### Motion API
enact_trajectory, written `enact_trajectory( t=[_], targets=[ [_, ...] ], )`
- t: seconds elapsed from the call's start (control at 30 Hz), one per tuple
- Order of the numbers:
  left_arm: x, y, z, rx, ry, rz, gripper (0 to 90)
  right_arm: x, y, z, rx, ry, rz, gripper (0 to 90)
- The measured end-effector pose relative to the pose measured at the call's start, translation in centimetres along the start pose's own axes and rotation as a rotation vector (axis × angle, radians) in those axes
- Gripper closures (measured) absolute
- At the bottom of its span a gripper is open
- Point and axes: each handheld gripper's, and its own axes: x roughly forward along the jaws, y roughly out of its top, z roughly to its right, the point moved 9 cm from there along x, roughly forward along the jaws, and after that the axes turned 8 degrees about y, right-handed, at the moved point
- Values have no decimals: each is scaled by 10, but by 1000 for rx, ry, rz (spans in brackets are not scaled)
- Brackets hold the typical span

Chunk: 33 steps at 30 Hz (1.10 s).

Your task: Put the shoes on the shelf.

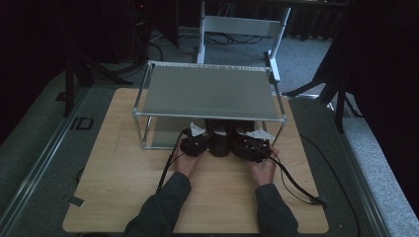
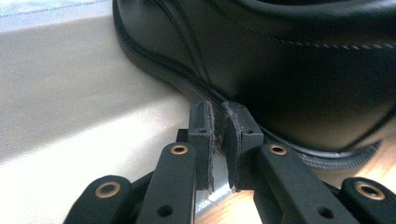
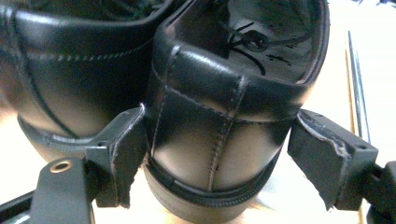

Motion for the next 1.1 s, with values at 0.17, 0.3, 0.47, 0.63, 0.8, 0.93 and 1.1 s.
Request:
enact_trajectory(
  t=[0.17, 0.3, 0.47, 0.63, 0.8, 0.93, 1.1],
  targets=[
    [5, 4, -1, -37, 12, -1, 858, -1, -1, 1, -68, 20, -33, 205],
    [7, 8, 1, -69, 34, -7, 894, -1, -1, 2, -75, 25, -35, 206],
    [8, 7, -1, -56, 25, -10, 876, -2, -1, 5, -52, 30, -44, 184],
    [0, 3, -4, -16, 6, -14, 788, -16, -8, 4, -27, 61, -35, 215],
    [-22, -6, -7, -24, -2, -17, 766, -39, -27, 9, -35, 75, -70, 215],
    [-40, -16, -11, 0, -14, -20, 746, -53, -49, 21, -57, 62, -115, 211],
    [-56, -31, -19, 42, -2, -35, 725, -58, -70, 43, 6, 30, -140, 221]
  ],
)
